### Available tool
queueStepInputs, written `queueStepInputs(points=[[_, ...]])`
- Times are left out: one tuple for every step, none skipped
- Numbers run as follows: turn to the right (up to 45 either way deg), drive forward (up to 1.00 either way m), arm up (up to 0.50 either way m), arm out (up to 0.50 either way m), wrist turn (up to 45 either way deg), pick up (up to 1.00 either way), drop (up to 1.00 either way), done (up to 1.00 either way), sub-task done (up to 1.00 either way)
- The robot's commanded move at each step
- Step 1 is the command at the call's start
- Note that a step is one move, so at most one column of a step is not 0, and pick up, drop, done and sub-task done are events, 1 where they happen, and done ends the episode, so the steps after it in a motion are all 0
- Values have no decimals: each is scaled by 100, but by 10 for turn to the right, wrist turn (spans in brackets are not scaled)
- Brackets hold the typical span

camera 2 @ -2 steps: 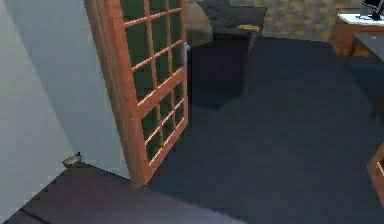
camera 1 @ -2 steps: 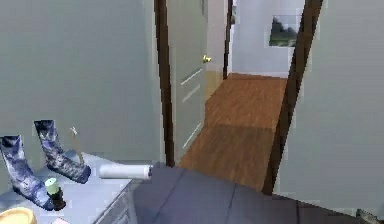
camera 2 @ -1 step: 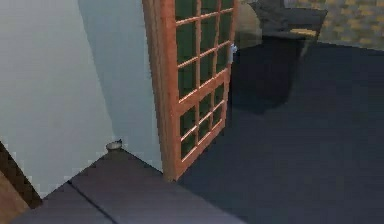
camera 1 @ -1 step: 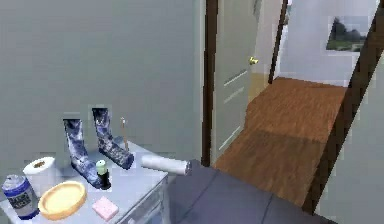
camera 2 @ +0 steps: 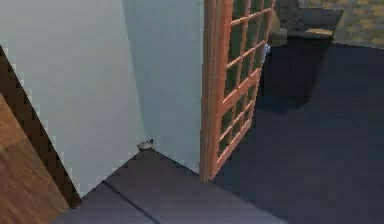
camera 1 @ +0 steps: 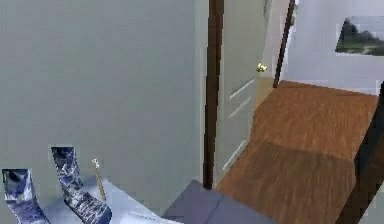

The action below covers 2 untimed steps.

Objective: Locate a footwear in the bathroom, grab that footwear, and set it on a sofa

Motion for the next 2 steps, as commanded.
queueStepInputs(points=[[-450,0,0,0,0,0,0,0,0],[-450,0,0,0,0,0,0,0,0]])
